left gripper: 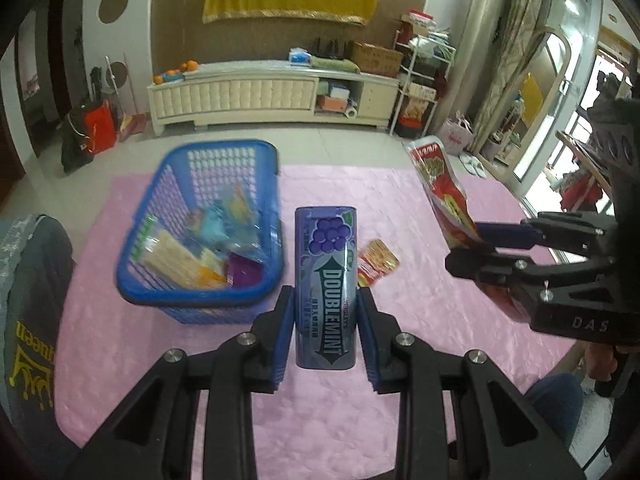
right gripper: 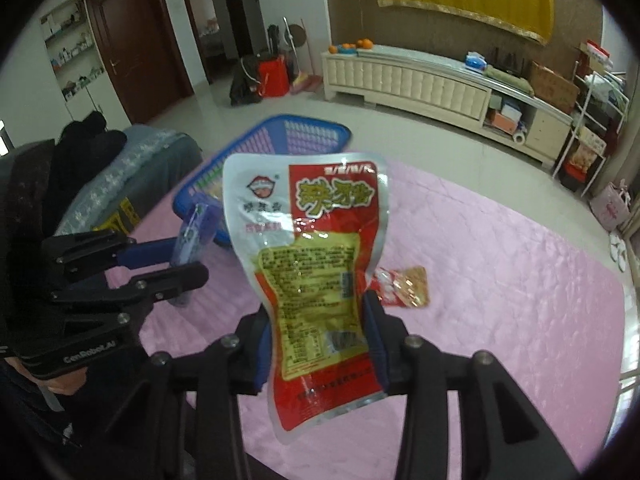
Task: Organize snacks
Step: 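Carry the gum and snack bag over the blue basket and open both tools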
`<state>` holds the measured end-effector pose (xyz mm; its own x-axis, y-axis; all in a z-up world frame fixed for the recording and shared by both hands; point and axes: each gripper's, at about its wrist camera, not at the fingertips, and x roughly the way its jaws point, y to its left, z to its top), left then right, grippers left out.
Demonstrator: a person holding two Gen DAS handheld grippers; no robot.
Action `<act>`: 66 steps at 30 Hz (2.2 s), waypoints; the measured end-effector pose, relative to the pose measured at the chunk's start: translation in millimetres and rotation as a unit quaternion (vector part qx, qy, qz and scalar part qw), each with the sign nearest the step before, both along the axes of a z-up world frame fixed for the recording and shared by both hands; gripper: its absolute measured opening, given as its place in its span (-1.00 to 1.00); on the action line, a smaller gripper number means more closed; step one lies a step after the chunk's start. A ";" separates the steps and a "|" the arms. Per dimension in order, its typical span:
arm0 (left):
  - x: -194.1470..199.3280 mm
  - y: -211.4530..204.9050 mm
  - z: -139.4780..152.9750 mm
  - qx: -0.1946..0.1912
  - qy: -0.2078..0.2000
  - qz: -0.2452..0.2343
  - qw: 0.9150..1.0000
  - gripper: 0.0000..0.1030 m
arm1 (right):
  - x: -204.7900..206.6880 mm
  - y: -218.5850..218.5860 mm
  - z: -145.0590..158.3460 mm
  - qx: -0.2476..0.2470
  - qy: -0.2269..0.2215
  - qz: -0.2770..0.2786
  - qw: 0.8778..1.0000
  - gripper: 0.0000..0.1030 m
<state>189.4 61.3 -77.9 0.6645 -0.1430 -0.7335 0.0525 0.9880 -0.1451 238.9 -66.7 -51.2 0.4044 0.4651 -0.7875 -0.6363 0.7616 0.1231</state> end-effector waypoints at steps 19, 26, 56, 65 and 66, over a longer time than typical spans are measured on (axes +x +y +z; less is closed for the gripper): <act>38.0 103.6 15.6 0.003 0.000 0.038 0.999 -0.45 | 36.1 117.6 3.9 0.005 0.028 -0.003 1.000 -0.06; 45.2 129.4 0.8 -0.005 0.011 0.052 0.999 -0.45 | 48.0 147.9 -17.6 -0.034 0.040 -0.001 0.999 -0.04; 47.4 125.6 -11.4 -0.007 0.035 0.045 0.998 -0.45 | 57.0 123.8 -43.8 -0.086 0.063 -0.059 0.993 0.64; 61.6 93.0 -23.0 -0.005 0.055 0.009 0.998 -0.45 | 57.3 93.4 -35.3 -0.089 0.042 -0.080 0.992 0.64; 62.9 89.0 -24.6 -0.004 0.056 0.007 0.998 -0.45 | 57.6 91.4 -35.4 -0.089 0.042 -0.080 0.992 0.64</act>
